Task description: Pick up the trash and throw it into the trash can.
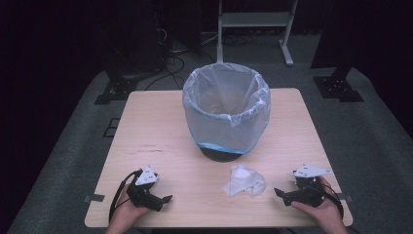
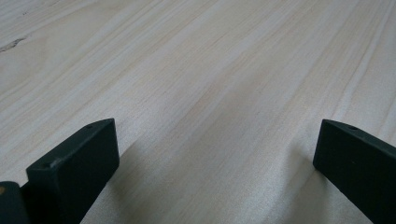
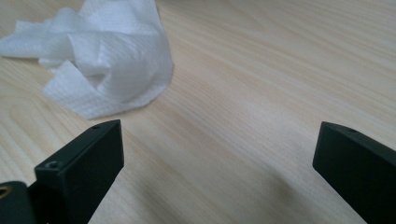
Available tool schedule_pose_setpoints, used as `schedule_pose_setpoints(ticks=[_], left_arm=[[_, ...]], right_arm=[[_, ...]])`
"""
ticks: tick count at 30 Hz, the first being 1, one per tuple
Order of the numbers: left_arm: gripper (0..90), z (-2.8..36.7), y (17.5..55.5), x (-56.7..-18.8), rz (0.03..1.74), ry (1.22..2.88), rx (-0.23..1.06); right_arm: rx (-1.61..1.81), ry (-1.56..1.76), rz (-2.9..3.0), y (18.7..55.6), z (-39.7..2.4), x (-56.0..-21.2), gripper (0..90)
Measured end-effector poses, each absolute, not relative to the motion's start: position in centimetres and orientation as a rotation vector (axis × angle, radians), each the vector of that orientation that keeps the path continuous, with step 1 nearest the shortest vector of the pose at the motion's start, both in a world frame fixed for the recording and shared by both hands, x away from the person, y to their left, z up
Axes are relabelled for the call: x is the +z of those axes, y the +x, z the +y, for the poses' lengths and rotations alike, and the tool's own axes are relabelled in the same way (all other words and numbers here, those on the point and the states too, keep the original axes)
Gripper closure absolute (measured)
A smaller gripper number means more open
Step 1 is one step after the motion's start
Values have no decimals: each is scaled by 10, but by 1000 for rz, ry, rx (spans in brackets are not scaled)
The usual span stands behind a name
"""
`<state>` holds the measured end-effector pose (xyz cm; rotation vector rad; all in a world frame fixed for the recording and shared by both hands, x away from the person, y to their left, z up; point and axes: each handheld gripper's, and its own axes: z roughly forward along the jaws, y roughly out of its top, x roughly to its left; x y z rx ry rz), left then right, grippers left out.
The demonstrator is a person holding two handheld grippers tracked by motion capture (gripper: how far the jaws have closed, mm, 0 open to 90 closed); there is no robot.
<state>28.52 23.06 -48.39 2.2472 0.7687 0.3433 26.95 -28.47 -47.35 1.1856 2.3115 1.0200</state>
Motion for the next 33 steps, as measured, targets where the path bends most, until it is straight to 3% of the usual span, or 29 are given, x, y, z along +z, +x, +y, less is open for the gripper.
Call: schedule_pose_setpoints(ticks=[4, 33], left_arm=[[0, 231, 285, -484, 769, 2247, 344], [0, 231, 285, -484, 774, 2246, 347]], right_arm=[[1038, 1162, 2290, 269, -283, -470, 117], [1122, 1034, 2390, 291, -234, -459, 198]])
